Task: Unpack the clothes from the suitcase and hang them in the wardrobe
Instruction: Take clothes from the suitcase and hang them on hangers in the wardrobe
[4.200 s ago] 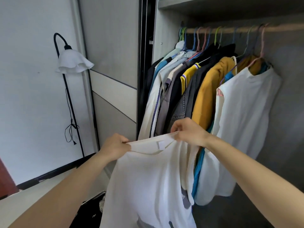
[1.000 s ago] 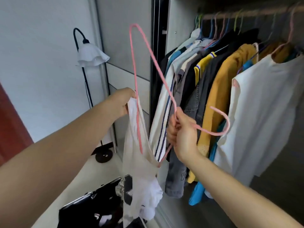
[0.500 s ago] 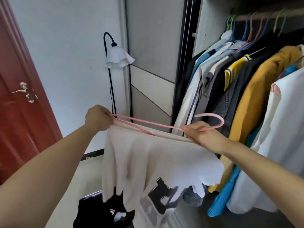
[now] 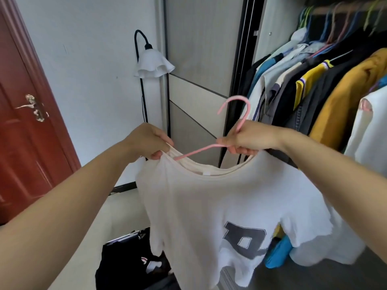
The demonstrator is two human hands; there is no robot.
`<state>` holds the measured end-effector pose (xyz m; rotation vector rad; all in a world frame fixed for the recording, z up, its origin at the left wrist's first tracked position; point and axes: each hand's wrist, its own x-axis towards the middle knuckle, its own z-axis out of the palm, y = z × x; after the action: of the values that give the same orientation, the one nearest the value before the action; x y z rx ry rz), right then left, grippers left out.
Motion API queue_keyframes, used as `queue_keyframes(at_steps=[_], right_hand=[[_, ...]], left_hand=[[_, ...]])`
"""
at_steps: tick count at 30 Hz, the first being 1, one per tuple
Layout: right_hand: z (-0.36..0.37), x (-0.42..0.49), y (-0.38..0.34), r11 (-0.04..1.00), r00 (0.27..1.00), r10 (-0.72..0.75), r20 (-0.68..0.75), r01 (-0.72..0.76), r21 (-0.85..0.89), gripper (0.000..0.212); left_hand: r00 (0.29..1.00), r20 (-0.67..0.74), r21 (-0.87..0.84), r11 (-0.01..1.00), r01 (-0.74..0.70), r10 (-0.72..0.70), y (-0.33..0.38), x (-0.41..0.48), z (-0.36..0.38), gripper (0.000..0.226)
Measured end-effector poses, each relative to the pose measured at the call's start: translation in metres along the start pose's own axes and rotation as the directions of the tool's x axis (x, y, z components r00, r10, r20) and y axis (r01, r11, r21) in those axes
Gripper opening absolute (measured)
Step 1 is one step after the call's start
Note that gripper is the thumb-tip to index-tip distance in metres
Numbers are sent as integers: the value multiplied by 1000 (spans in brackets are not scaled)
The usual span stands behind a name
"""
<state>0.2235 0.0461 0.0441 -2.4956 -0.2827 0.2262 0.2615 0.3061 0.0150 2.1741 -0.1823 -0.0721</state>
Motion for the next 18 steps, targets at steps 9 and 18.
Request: queue_keyframes(at_steps=[9, 18], right_hand=[[-1, 13, -2, 987, 988, -34, -151, 57, 147, 39], [-11, 12, 5, 953, 974, -187, -129, 211, 218, 26]], left_hand=[[932, -14, 266, 900, -347, 363, -2, -8, 4, 10], [834, -232, 375, 837, -398, 501, -30, 2, 27, 42]])
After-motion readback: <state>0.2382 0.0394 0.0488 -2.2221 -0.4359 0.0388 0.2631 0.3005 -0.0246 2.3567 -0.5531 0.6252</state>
